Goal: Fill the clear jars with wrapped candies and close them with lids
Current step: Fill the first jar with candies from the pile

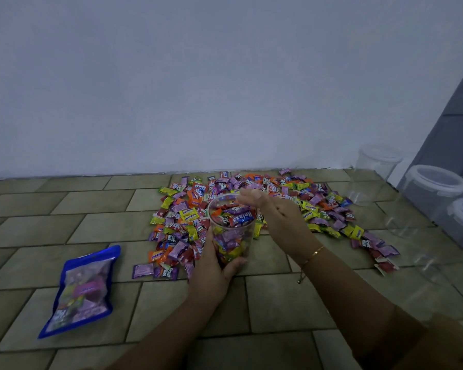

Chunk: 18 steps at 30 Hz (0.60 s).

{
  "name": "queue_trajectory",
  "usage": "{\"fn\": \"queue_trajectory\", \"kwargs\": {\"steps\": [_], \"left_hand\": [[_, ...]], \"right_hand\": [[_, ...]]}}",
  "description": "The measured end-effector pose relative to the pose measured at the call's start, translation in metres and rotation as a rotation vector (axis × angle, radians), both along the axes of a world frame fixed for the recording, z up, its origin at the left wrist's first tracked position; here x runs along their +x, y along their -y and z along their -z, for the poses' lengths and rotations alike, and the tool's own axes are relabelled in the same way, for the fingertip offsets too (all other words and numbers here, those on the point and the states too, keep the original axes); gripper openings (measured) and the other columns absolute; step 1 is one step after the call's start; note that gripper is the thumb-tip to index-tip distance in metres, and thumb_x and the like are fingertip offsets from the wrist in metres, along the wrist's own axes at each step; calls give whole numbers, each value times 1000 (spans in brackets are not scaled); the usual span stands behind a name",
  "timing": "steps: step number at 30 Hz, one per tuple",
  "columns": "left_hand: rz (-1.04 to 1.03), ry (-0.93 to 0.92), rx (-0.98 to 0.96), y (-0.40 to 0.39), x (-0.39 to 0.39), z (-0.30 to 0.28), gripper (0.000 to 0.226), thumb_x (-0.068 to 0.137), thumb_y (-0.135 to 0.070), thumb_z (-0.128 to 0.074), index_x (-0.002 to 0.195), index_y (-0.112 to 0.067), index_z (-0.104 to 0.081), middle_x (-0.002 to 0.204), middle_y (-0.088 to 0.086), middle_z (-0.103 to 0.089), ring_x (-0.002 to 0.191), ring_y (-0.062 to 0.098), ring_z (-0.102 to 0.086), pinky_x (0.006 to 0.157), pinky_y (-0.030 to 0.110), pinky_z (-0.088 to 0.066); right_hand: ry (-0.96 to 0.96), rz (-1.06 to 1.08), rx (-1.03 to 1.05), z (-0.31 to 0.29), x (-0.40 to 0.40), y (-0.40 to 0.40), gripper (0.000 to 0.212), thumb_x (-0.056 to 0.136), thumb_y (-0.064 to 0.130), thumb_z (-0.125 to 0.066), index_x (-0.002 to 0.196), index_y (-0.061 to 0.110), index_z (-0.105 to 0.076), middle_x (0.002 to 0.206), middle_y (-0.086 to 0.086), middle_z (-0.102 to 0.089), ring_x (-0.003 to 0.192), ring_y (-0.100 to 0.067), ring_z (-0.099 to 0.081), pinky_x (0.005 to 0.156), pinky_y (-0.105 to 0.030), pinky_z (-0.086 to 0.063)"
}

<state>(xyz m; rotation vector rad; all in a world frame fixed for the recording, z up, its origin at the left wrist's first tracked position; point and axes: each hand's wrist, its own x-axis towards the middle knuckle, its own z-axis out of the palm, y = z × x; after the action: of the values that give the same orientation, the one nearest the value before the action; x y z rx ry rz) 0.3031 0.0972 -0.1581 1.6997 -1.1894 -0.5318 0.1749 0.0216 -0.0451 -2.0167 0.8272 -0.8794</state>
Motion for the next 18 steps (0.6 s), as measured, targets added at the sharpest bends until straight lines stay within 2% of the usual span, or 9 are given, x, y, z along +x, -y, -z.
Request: {"fn": "queue_trajectory", "kwargs": {"steps": [2,3,5,7,8,9,12,15,18], "left_hand": [[-5,5,4,1,0,0,105,66,-64,-60,150,-22,-14,136,-17,-41,124,2,-38,101,23,-34],[-3,5,3,1,0,0,104,65,-65,-60,149,-23,-15,135,-16,-42,123,2,-38,101,23,-34],[3,8,5,2,0,-2,104,64,-65,-60,148,-23,-15,130,-18,-42,120,1,-38,99,22,-34],[5,16,14,4,1,0,102,64,-66,-60,147,-22,-19,131,-17,-44,122,4,-41,101,26,-38],[2,22,22,5,2,2,102,64,-68,-60,146,-20,-21,134,-13,-46,124,8,-43,103,29,-39],[2,29,26,5,1,3,103,64,-69,-60,145,-19,-23,136,-10,-48,125,11,-45,103,31,-40],[-3,32,27,10,0,1,97,64,-65,-64,141,-17,-29,130,-10,-49,120,8,-45,97,24,-39],[5,31,30,19,-1,-3,90,66,-56,-70,138,-18,-31,119,-15,-45,111,3,-43,90,19,-36],[-3,20,48,23,-1,-2,97,61,-64,-65,138,-18,-30,120,-14,-46,109,4,-44,90,20,-37]], "right_hand": [[124,77,79,2,-7,7,41,100,34,-32,108,20,-69,120,0,-66,115,-9,-57,95,-12,-41],[131,147,87,7,-11,14,40,101,32,-32,106,19,-70,117,-4,-67,110,-13,-60,93,-16,-45],[29,296,78,21,-19,31,42,101,30,-33,103,13,-71,106,-24,-67,100,-32,-62,88,-36,-49],[-188,334,74,41,-27,50,42,101,26,-36,96,-1,-67,96,-31,-62,93,-41,-58,77,-38,-44],[-333,328,89,53,-31,59,37,101,21,-37,101,-4,-64,101,-27,-61,100,-38,-56,79,-36,-40],[-476,320,97,64,-36,67,35,101,18,-37,115,-5,-58,117,-24,-58,112,-35,-52,89,-33,-38],[-741,348,88,93,-45,86,48,99,25,-42,141,3,-35,145,-17,-37,134,-32,-34,109,-38,-29],[-816,356,144,104,-44,92,61,98,37,-41,150,18,-15,156,-10,-14,144,-33,-10,115,-48,-20],[-874,310,119,108,-39,94,61,98,41,-39,150,30,-10,159,-4,-5,145,-33,0,116,-51,-14]]}}
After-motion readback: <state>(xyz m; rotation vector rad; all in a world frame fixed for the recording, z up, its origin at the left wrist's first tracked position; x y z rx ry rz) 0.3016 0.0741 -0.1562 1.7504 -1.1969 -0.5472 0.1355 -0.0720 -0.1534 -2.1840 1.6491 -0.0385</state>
